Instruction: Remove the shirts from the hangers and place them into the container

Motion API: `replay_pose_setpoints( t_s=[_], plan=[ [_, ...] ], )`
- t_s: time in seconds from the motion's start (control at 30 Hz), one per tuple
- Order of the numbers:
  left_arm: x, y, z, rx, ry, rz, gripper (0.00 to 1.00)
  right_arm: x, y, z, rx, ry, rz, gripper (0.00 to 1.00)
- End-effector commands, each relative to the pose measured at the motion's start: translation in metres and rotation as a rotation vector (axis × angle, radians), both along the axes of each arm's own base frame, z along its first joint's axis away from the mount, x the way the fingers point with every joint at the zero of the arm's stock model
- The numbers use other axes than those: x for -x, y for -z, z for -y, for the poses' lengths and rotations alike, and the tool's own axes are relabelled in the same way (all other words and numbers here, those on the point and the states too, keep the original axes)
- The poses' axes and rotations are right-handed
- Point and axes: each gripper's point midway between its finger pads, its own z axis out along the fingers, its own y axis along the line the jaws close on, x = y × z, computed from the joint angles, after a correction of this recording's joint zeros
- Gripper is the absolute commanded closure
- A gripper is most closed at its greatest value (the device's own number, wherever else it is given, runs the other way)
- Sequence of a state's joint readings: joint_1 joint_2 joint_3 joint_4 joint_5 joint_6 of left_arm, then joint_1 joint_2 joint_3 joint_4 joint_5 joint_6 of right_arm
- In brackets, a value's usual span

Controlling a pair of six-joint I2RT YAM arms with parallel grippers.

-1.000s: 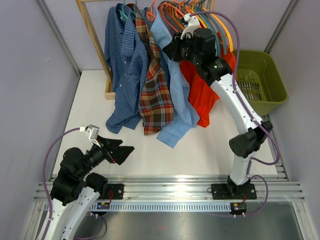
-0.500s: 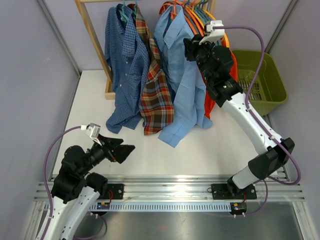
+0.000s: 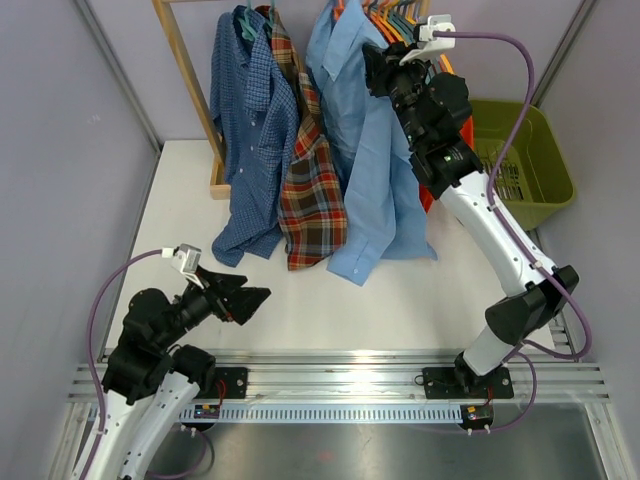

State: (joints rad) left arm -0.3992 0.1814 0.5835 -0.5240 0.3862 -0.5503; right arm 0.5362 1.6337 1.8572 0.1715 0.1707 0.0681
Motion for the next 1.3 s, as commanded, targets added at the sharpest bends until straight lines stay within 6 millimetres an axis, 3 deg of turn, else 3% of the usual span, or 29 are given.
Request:
replay_pose_setpoints(
  t_s=[0.0, 0.17, 0.3, 0.33, 0.4, 0.43, 0.47, 0.5, 0.53, 0.57, 0.6, 0.63, 0.67, 0.7, 0.73, 0.8, 0.83, 0.87, 0.93, 1.07, 1.2, 1.27],
  plan=[
    [0.005, -0.028, 0.001, 0.032, 0.015, 0.074, 0.01, 0.061, -0.111, 0.011, -0.127, -0.098, 0.294, 1.0],
    [0.003, -0.028, 0.001, 0.026, 0.017, 0.076, 0.01, 0.08, -0.126, 0.013, -0.132, -0.136, 0.34, 1.0],
    [0.003, -0.028, 0.002, 0.028, 0.019, 0.076, 0.01, 0.09, -0.123, 0.016, -0.107, -0.15, 0.312, 1.0],
    [0.003, -0.028, 0.002, 0.032, 0.018, 0.076, 0.01, 0.088, -0.109, 0.012, -0.086, -0.157, 0.273, 1.0],
    [0.004, -0.028, 0.002, 0.042, 0.018, 0.08, 0.01, 0.107, -0.101, 0.023, -0.046, -0.142, 0.238, 1.0],
    [0.004, -0.029, 0.002, 0.047, 0.016, 0.083, 0.01, 0.101, -0.074, 0.024, -0.021, -0.11, 0.169, 1.0],
    [0.004, -0.026, 0.003, 0.053, 0.02, 0.073, 0.01, 0.123, -0.074, 0.039, -0.004, -0.088, 0.166, 1.0],
    [0.004, -0.027, 0.005, 0.062, 0.03, 0.08, 0.01, 0.129, -0.063, 0.046, 0.0, -0.071, 0.139, 1.0],
    [0.004, -0.026, 0.006, 0.067, 0.036, 0.075, 0.01, 0.126, -0.025, 0.046, 0.043, -0.051, 0.039, 1.0],
    [0.003, -0.027, 0.008, 0.082, 0.042, 0.075, 0.01, 0.153, -0.026, 0.065, 0.036, -0.046, 0.039, 1.0],
    [0.004, -0.028, 0.01, 0.09, 0.055, 0.075, 0.01, 0.162, -0.017, 0.072, 0.047, -0.04, 0.018, 1.0],
    [0.003, -0.028, 0.012, 0.098, 0.065, 0.069, 0.01, 0.167, 0.004, 0.076, 0.069, -0.037, -0.029, 1.0],
    [0.004, -0.031, 0.014, 0.112, 0.077, 0.067, 0.01, 0.188, 0.017, 0.09, 0.079, -0.042, -0.083, 1.0],
    [0.004, -0.037, 0.017, 0.128, 0.095, 0.085, 0.01, 0.196, 0.026, 0.097, 0.084, -0.04, -0.117, 1.0],
    [0.002, -0.038, 0.02, 0.133, 0.104, 0.079, 0.01, 0.204, 0.05, 0.101, 0.124, -0.049, -0.194, 1.0],
    [0.004, -0.052, 0.025, 0.16, 0.141, 0.115, 0.01, 0.229, 0.058, 0.112, 0.105, -0.082, -0.235, 1.0],
    [0.003, -0.058, 0.026, 0.169, 0.147, 0.129, 0.01, 0.238, 0.075, 0.115, 0.132, -0.093, -0.302, 1.0],
    [0.001, -0.065, 0.028, 0.179, 0.153, 0.143, 0.01, 0.25, 0.078, 0.12, 0.11, -0.113, -0.323, 1.0],
    [0.001, -0.082, 0.028, 0.196, 0.157, 0.184, 0.01, 0.265, 0.1, 0.119, 0.126, -0.159, -0.402, 1.0],
    [0.001, -0.125, 0.032, 0.267, 0.181, 0.267, 0.01, 0.299, 0.121, 0.116, 0.113, -0.275, -0.497, 1.0],
    [-0.017, -0.147, 0.037, 0.313, 0.149, 0.287, 0.01, 0.337, 0.13, 0.081, 0.107, -0.56, -0.541, 1.0],
    [-0.024, -0.155, 0.043, 0.35, 0.144, 0.296, 0.01, 0.344, 0.138, 0.073, 0.091, -0.624, -0.567, 1.0]
  ],
)
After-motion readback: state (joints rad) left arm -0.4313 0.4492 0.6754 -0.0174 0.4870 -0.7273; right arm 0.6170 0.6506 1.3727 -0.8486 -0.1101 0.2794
